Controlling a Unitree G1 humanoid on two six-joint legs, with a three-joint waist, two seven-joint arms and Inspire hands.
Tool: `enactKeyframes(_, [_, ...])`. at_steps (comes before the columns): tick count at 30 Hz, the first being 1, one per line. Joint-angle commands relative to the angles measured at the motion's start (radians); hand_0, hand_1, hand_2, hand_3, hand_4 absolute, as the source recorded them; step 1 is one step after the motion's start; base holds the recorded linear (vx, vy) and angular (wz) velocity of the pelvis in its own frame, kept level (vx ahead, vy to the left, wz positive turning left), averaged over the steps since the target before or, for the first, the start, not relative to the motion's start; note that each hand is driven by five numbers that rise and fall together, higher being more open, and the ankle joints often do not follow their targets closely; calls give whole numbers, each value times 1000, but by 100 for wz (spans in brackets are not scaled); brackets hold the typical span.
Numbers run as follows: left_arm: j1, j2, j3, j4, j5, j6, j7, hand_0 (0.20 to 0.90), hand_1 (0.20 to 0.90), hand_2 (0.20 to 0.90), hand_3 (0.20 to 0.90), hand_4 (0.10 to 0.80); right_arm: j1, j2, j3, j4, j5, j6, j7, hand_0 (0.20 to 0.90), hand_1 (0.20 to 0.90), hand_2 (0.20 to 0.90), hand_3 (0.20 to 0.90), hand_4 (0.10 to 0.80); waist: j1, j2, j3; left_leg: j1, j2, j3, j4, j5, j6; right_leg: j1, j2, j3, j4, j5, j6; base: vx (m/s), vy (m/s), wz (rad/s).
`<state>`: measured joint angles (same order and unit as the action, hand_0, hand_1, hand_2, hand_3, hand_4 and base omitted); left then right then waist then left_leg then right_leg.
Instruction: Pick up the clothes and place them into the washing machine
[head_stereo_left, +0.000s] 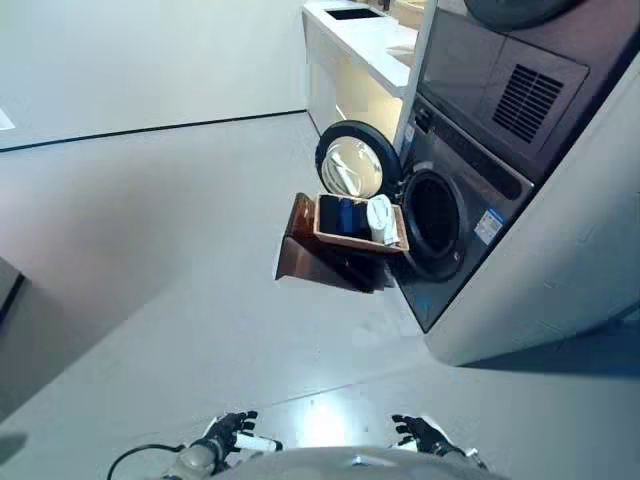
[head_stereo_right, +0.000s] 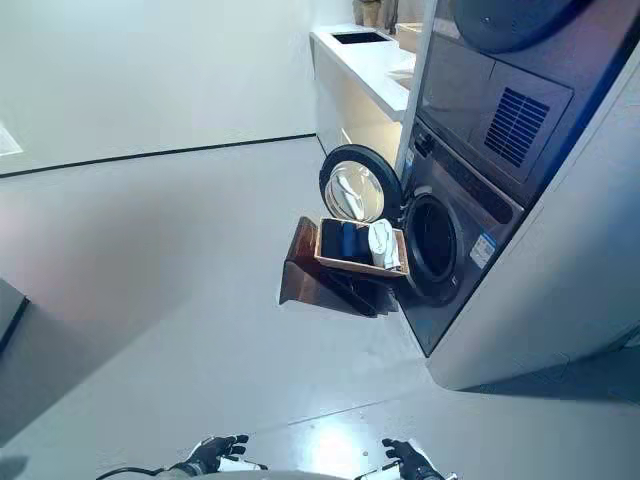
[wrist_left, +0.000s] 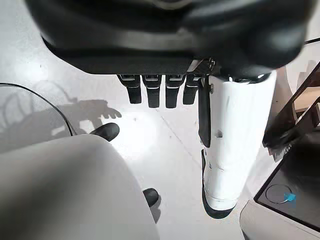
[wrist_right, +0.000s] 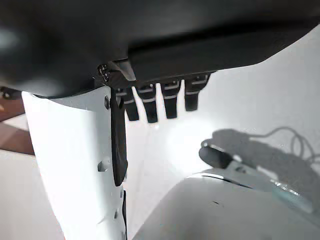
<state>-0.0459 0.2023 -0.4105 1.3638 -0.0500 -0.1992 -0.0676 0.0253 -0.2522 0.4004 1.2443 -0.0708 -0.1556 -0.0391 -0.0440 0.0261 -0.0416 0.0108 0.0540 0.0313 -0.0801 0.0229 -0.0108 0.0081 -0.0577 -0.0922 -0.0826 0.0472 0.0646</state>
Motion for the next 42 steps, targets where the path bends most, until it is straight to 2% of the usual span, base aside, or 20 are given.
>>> enactKeyframes(1, [-45,-1,17,29,11,-18,-10,900,900,900,900,800,-42,5,13,64,-11,-23,7,900,900,900,900,800,3,-59,-20,8,-65,55,-7,-91,-1,-53,-26,73,1,6,32,0,0,0])
enactKeyframes(31, [-41,-19,41,67,19,5,19,900,900,900,900,800,-31,21,-16,76,22,-23,-5,900,900,900,900,800,2,-61,-30,22,-64,55,-7,-101,0,-37,-24,73,-2,-5,31,0,0,0])
enactKeyframes(39, [-51,-16,54,84,11,21,28,900,900,900,900,800,-30,15,-63,91,71,-16,-21,900,900,900,900,800,-4,-60,-18,18,-75,71,7,-113,15,-48,-28,94,8,-2,33,3,23,-3])
enactKeyframes(42, [-57,-12,56,70,6,12,29,900,900,900,900,800,-44,-1,-81,102,80,-17,-29,900,900,900,900,800,-6,-64,0,-14,-89,83,59,-138,33,-73,-44,112,37,0,38,-11,71,-21])
